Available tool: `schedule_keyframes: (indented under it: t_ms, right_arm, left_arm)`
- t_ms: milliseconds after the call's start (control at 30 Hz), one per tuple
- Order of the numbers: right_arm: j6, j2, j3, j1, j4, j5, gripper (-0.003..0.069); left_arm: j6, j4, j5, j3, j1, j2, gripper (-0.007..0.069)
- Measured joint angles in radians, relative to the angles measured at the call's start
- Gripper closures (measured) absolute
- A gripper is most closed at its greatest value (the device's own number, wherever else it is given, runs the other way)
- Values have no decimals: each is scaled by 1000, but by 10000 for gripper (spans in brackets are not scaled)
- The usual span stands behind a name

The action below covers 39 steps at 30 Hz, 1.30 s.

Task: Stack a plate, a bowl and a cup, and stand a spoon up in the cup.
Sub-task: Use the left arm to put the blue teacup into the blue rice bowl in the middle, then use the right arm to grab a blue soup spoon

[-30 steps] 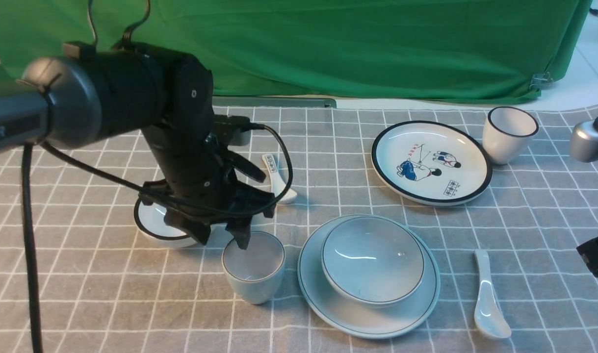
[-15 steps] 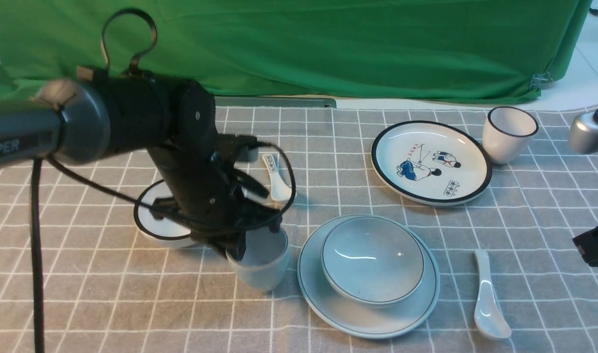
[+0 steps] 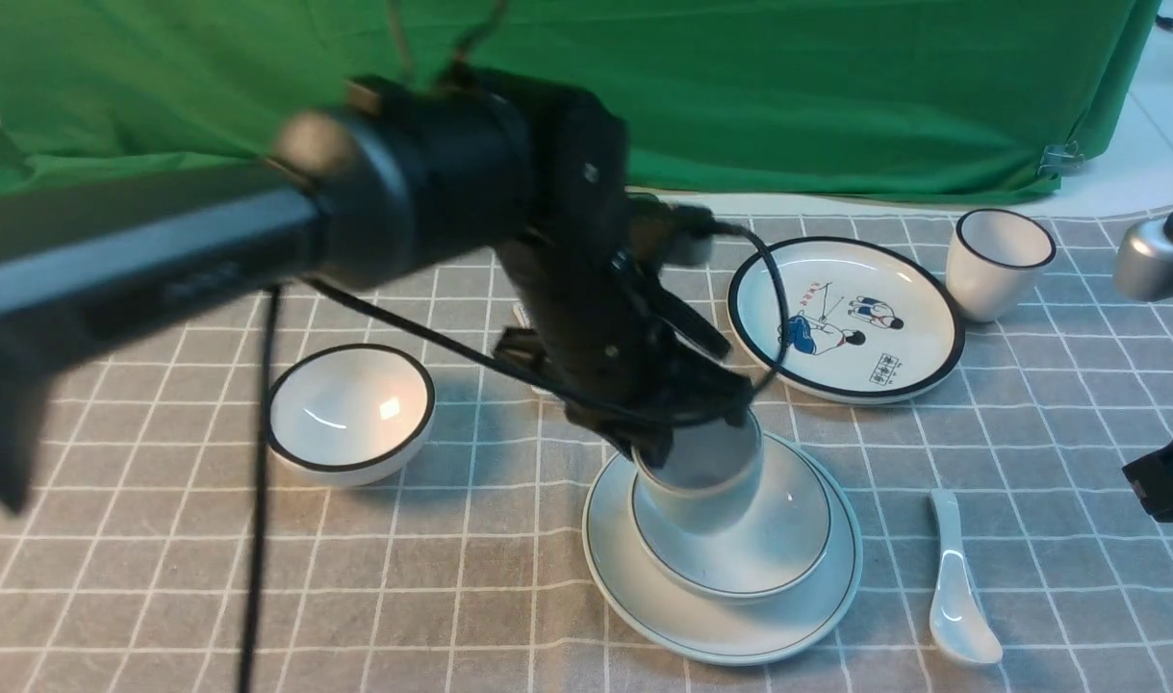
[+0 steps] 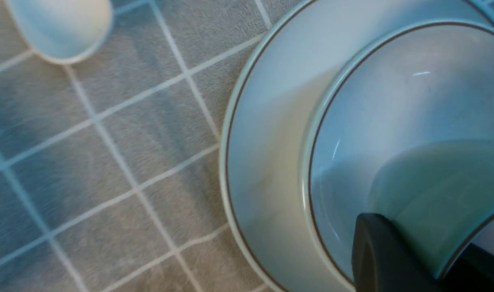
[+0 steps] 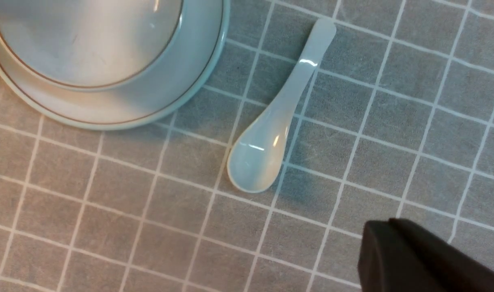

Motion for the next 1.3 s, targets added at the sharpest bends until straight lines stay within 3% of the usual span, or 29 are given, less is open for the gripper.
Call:
schedule_keyframes:
  t_ms: [333,433,633,700,800,867,933,967,1000,1033,1067,1167,1300]
  right_arm:
    - [0,3,0,0,0,-12,624]
    - [11,19,-1,0,-30,-26,624]
    - [130,135,-24,-70,-80,-59,624]
    - [137,171,-31,-82,-83,-73,624]
    - [170,262,-51,-88,-81,-101,609]
    - [186,323,-71,-72,-78,-132,572]
    - [193,395,-97,-43,-75,-178,497]
    - [193,409,-102,-38,-75,-182,489]
    - [194,469,-126,-19,-69,-209,393]
    - [194,483,-132,-18,-69,-212,384]
    - [194,535,-151,-8,-65,-219,301]
    - [194,624,-176,-3,-51,-225,204]
    - [194,693,-190,-2,-22,-234,180]
  left_arm:
    - [0,4,-42,-20,-18,73,572]
    - [3,5,-57,-29,-18,73,507]
    - [9,30,2,-96,-18,73,298]
    - [7,57,32,-122,-18,66,286]
    - [-1,130,75,-158,-19,18,325]
    - [-12,174,79,-157,-19,-42,397]
    - [-36,216,64,-123,-19,-148,524]
    - [-39,219,58,-118,-19,-168,541]
    - [-67,250,31,-56,-19,-250,587]
    - [-71,253,25,-48,-19,-271,594]
    - [-102,277,-3,41,-18,-353,609]
    - [-151,302,-65,236,-17,-506,615]
    - [-206,309,-157,449,-17,-661,615]
